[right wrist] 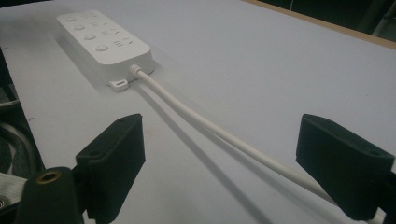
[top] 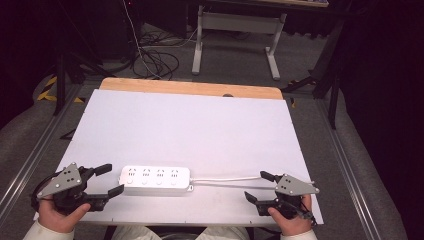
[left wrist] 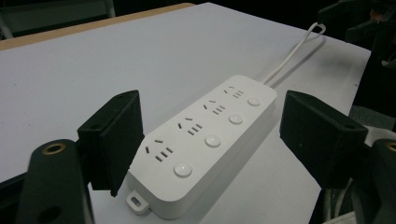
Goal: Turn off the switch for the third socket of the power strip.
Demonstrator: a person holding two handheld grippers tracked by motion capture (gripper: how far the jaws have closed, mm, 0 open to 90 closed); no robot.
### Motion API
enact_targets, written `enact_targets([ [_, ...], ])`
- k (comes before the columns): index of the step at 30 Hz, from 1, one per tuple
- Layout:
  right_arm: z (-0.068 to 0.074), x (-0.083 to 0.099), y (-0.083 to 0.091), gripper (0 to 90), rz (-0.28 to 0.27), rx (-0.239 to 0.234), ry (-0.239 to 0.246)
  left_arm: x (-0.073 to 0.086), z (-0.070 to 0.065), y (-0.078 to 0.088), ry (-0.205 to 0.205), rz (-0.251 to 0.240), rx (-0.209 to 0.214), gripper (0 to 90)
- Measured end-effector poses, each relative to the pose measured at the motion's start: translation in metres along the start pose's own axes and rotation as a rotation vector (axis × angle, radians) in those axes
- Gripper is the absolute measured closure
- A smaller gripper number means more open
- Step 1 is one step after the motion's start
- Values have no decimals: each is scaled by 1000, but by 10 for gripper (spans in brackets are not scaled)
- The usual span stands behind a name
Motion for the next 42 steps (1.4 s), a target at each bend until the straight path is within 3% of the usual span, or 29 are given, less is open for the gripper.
enact_targets([
  [10,0,0,0,170,-1,2,-2,-19,-2,-4,-12,50,34,302],
  [18,1,1,-2,173,5,-7,2,-32,-6,-21,-30,74,70,323],
  [37,3,2,-4,182,16,-19,8,-46,-9,-51,-29,136,114,348],
  [42,3,2,-4,182,12,-18,9,-50,-9,-60,-34,158,117,406],
])
Point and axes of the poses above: each handheld gripper's, and its own axes: y roughly backward along the jaws, x roughly out of its underside, z roughly to its left, the point moved 3 cm from there along -y, roughly forward along the jaws, and after that the axes turned 2 degrees about y, right-handed, at the moved point
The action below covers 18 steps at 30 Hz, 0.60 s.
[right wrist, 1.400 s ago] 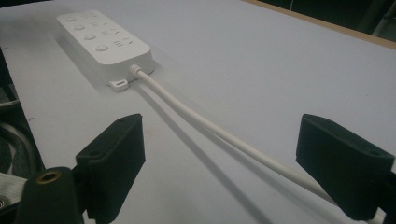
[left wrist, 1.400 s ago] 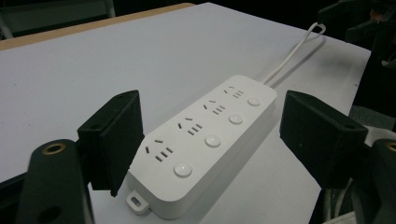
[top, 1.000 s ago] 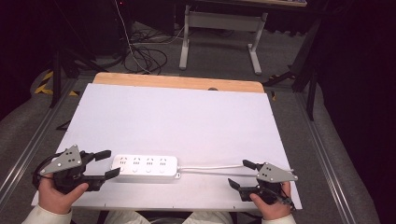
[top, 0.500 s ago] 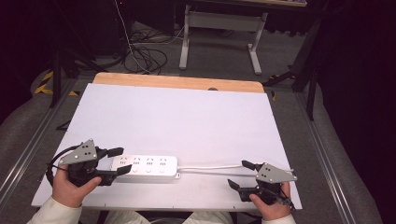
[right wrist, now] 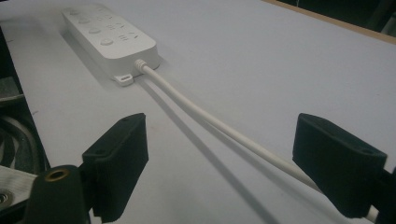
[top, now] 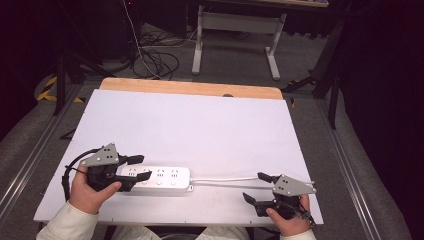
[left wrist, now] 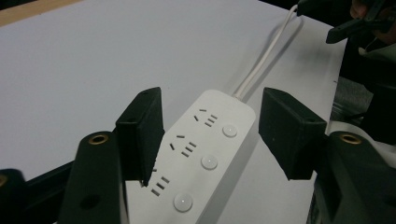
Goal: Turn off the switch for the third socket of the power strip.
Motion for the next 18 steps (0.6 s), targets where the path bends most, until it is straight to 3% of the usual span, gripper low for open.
enact_targets([
  [3,-1,1,0,182,1,1,-1,2,1,-2,14,41,5,488],
  [5,-1,1,-1,182,-1,-3,1,3,2,-2,14,68,1,604],
  [7,-1,1,-1,183,4,0,1,3,2,-3,13,75,0,637],
  [8,0,1,-1,183,2,-4,1,3,2,-3,8,90,10,737],
  [10,0,1,-1,183,3,-4,1,4,2,-4,2,111,10,766],
  [11,0,0,-1,182,2,-3,1,4,1,-6,3,137,6,852],
  [12,0,0,-1,182,2,-3,1,4,1,-6,3,137,6,882],
  [18,0,1,-1,183,7,-6,3,2,1,-11,-14,219,-29,899],
])
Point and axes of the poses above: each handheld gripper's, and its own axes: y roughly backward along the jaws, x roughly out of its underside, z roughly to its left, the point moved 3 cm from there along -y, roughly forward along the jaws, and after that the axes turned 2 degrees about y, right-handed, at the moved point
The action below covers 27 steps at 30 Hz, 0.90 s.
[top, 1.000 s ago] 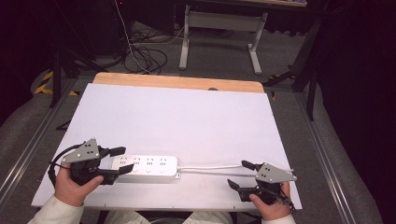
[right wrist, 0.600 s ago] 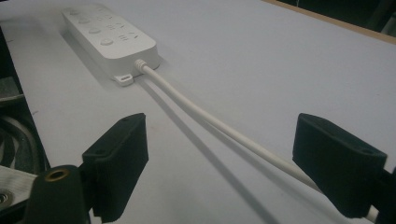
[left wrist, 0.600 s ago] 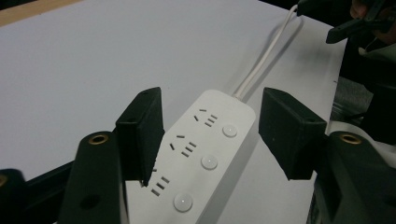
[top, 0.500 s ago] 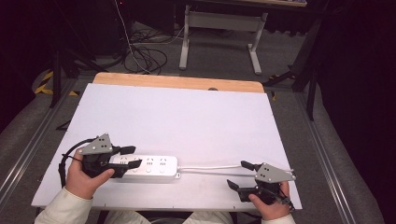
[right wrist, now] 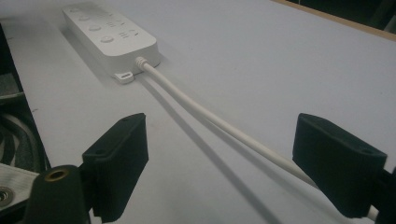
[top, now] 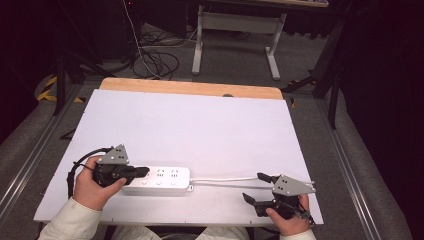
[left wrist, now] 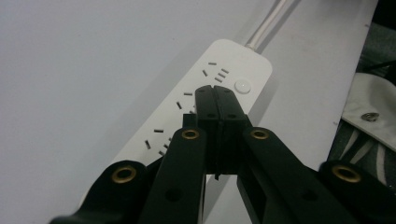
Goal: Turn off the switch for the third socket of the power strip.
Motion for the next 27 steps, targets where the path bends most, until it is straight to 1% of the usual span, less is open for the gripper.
enact_targets([
  [2,0,0,0,183,2,0,2,-1,-1,-2,-1,28,-7,899],
  [3,0,0,0,183,3,-1,3,-1,-1,-2,5,41,-7,899],
  [4,0,0,0,183,3,-2,3,-1,0,-4,14,71,-8,899],
  [5,1,0,0,183,1,-3,3,-1,0,-4,14,71,-8,899],
  [8,1,0,-1,183,4,-3,4,0,0,-7,26,108,-13,899],
  [9,1,0,-1,183,6,-3,5,0,0,-8,37,117,-15,900],
  [11,1,0,-1,183,7,-3,5,0,1,-9,39,130,-19,900],
  [15,1,0,-1,183,10,-6,6,1,1,-12,57,172,-22,900],
  [16,1,1,-2,183,12,-5,7,1,2,-13,55,186,-27,900],
  [20,1,2,-3,189,19,-10,9,2,2,-17,68,233,-30,899],
  [24,1,1,-3,189,18,-10,11,2,3,-19,70,268,-45,900],
  [27,1,2,-3,189,20,-11,12,3,3,-21,73,283,-49,900],
])
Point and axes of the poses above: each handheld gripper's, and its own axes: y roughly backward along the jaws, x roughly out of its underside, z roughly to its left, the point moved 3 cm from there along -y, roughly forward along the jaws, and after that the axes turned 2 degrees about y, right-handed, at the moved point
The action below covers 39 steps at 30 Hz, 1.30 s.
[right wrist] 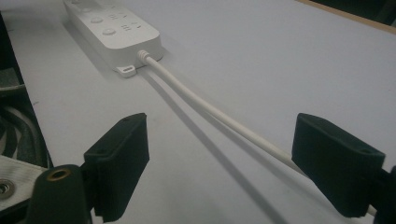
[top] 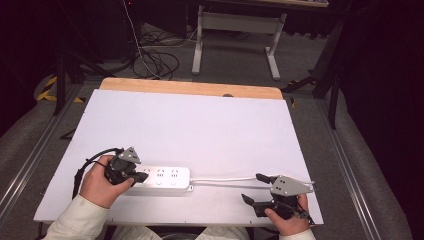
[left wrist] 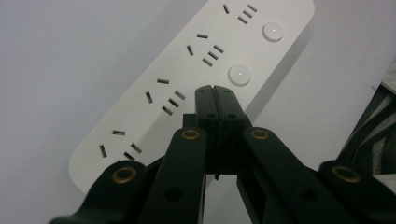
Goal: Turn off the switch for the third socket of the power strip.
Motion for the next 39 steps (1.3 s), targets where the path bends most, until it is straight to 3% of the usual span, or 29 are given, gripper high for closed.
enact_targets([
  [8,0,0,1,189,2,-1,0,-1,0,-5,-15,15,-31,899],
  [39,1,0,1,189,0,-8,4,2,2,-14,-30,19,-37,899],
])
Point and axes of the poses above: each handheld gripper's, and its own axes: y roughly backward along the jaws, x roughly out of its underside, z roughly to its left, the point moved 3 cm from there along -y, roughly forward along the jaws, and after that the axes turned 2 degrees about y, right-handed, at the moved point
